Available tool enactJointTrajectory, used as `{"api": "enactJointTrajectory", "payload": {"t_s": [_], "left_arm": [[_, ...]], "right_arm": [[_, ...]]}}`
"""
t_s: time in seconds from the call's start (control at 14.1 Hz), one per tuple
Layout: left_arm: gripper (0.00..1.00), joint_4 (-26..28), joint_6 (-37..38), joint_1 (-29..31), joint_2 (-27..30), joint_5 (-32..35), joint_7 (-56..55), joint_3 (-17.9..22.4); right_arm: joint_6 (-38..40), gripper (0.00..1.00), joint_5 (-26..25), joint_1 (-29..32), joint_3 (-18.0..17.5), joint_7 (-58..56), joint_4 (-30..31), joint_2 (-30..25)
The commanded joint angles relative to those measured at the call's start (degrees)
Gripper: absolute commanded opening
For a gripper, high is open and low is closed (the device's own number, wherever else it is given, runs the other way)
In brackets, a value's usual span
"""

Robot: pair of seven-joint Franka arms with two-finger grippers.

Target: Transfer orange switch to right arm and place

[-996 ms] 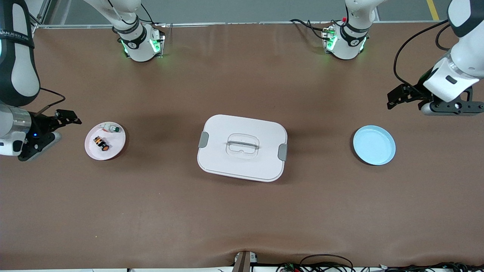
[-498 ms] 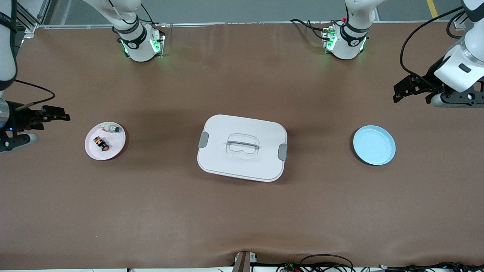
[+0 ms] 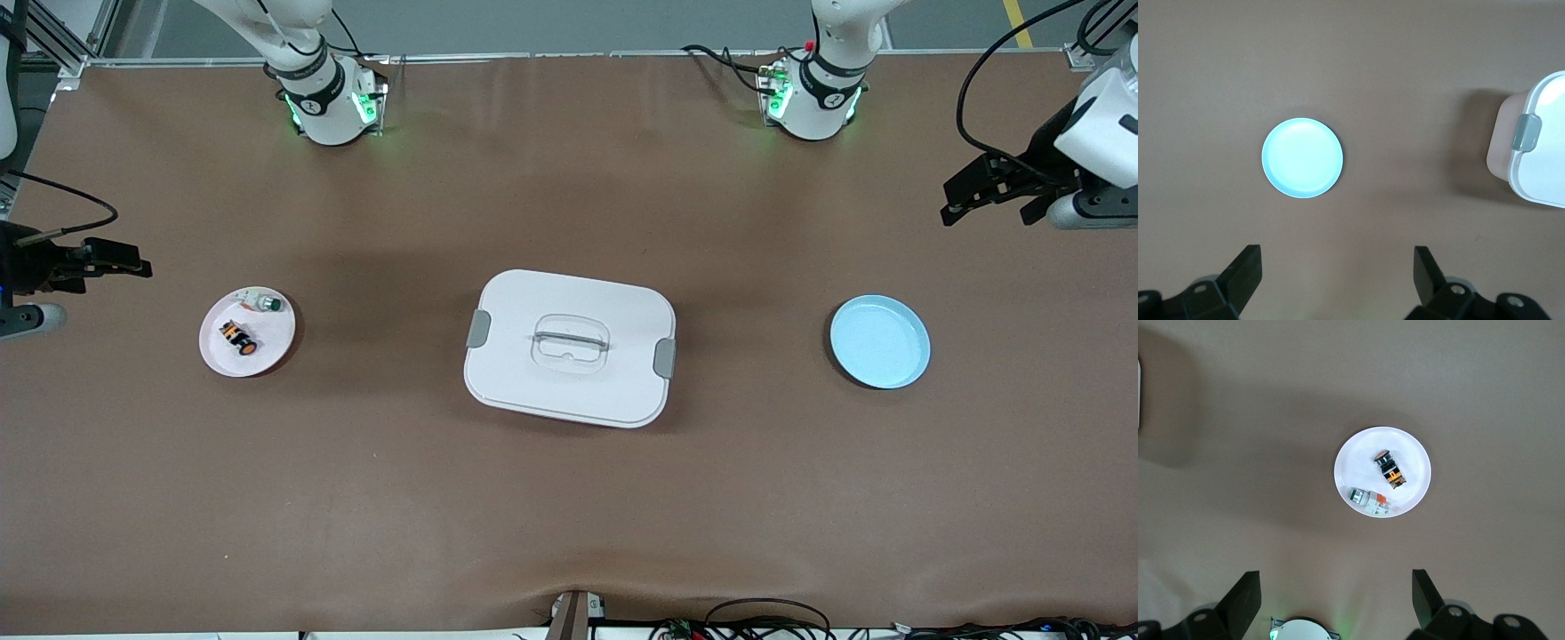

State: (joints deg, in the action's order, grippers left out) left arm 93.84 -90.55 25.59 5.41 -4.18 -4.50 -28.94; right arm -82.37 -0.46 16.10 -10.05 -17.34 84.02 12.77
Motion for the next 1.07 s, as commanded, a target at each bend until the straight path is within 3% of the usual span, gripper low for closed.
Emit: {"api": "enactJointTrajectory", "payload": {"t_s": [0.0, 0.5, 0.78, 1.0], "left_arm": [[1.00, -0.50, 1.34, 0.17, 0.30, 0.48, 0.01, -0.15], [1.00, -0.50, 1.25, -1.49, -0.31, 0.66, 0.01, 1.33], [1.00, -0.15, 1.78, -13.17, -0.31, 0.75, 0.01, 13.01], [1.00, 0.12, 1.96, -22.13, -0.40, 0.84, -0.08, 21.53]], "right_arm": [[0.98, 1.00, -1.29, -0.72, -0.32, 4.83, -2.36, -0.20], [1.33, 1.00, -0.68, -0.37, -0.15, 13.63, -5.97, -0.02], [6.07, 1.00, -0.59, 0.16, 0.12, 13.91, -12.81, -0.02], [6.25, 1.00, -0.50, -0.01, 0.03, 12.77, -13.09, -0.11]]}}
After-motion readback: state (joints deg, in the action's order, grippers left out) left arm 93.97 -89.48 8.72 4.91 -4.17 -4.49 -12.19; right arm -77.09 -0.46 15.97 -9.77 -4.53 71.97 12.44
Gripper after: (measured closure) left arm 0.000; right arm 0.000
